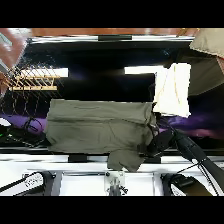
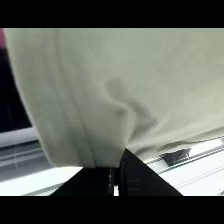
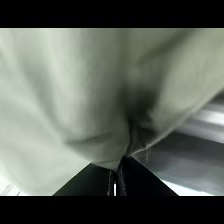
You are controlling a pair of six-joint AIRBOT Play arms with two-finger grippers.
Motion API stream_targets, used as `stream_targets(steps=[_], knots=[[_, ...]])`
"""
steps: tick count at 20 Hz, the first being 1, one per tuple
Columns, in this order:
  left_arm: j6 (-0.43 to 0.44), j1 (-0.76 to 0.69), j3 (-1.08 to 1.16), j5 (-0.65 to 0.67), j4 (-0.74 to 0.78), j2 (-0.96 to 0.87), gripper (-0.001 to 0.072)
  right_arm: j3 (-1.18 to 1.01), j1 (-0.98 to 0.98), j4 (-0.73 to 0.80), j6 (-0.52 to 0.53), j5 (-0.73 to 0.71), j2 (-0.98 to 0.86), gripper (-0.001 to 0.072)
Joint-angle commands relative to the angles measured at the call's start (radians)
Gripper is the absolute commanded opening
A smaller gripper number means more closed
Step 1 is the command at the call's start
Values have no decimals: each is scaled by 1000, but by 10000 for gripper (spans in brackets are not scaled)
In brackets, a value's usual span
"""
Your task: Fold the shirts.
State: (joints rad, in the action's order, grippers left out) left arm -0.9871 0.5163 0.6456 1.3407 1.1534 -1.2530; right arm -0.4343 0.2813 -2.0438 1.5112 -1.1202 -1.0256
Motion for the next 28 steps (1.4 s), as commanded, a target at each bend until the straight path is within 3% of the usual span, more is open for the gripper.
stream_targets(steps=[1,6,13,17,21,22,23,24,25,26,28], knots=[[9,1,98,22,-93,6,35,-151,1,103,-10,-30,1,59],[-15,-43,326,21,-304,-10,35,-402,-14,394,-144,-8,-6,59],[-146,-204,612,-83,-305,-259,36,-609,-161,238,-91,167,-242,59],[-230,-234,735,-84,-306,-402,36,-696,-163,258,-92,179,-406,59],[-250,-235,761,-80,-306,-466,38,-722,-163,295,-92,208,-443,88],[-260,-237,761,-72,-306,-475,144,-722,-163,298,-91,205,-444,213],[-268,-237,761,-51,-306,-478,370,-722,-163,295,-79,195,-443,483],[-266,-236,762,-22,-306,-476,614,-724,-163,291,-50,163,-437,551],[-259,-233,769,11,-301,-474,676,-729,-165,297,-13,104,-425,551],[-260,-229,787,48,-298,-472,676,-730,-172,300,12,42,-407,671],[-275,-216,817,72,-298,-447,663,-730,-221,299,50,-122,-364,688]])
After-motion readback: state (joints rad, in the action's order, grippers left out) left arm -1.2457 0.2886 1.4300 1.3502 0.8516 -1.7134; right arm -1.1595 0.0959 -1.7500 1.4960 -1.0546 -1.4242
